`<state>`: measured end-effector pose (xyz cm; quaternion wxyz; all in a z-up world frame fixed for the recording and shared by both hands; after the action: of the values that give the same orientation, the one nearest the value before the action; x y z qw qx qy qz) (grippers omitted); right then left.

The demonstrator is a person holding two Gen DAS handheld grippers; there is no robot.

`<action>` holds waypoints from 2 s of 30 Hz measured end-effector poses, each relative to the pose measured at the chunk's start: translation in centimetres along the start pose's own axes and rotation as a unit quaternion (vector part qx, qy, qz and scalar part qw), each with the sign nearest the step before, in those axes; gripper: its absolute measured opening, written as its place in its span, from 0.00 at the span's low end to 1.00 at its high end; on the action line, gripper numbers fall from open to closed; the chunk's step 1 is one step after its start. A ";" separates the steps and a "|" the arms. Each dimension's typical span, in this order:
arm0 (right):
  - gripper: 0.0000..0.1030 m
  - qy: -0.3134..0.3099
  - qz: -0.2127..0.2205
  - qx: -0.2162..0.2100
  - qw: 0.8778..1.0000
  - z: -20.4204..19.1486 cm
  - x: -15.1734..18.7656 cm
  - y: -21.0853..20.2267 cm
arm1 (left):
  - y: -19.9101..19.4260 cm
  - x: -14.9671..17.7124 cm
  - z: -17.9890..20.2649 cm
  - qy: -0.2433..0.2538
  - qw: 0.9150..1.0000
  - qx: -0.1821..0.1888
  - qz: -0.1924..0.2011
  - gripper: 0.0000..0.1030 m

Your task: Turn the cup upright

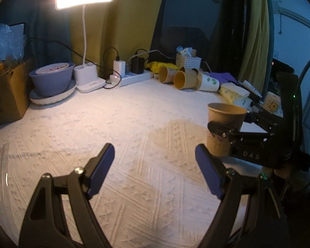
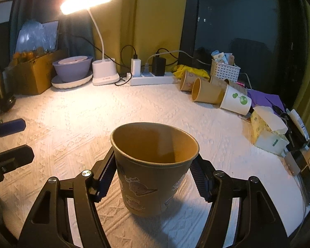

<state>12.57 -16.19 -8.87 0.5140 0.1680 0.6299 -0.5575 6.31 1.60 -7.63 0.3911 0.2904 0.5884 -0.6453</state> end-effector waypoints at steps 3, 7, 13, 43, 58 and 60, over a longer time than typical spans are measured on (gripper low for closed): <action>0.68 -0.002 -0.001 0.003 1.000 -0.2 0.3 -0.3 | 0.0 0.2 0.3 0.001 1.000 0.005 -0.002 0.79; 0.68 -0.004 -0.010 0.003 1.000 -0.3 0.9 -0.5 | -0.2 0.2 0.5 0.005 1.000 0.007 0.002 0.79; 0.74 0.002 -0.017 0.000 1.000 -0.4 1.7 -1.1 | -0.4 0.4 1.1 0.008 1.000 0.014 -0.002 0.79; 0.75 0.030 0.021 0.030 0.999 -0.1 2.1 -11.4 | -5.7 -0.4 5.5 0.042 0.998 0.034 0.035 0.80; 0.75 0.035 0.071 0.032 0.996 -0.1 -0.6 -16.0 | -9.2 -3.5 6.2 0.046 0.994 0.031 0.096 0.91; 0.75 0.039 0.081 0.033 0.995 -0.1 -1.1 -16.8 | -9.6 -3.9 6.4 0.048 0.993 0.027 0.106 0.92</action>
<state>-0.23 -21.14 0.90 0.5264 0.2570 0.6149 -0.5280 0.73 -4.08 1.61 0.4204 0.3919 0.5548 -0.6015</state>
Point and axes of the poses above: each gripper's, at about its wrist camera, not at the fingertips, and y roughly the way its jaws point, z to its right, x to its underside, the point moved 3 cm from there along y, roughly the way its jaws point
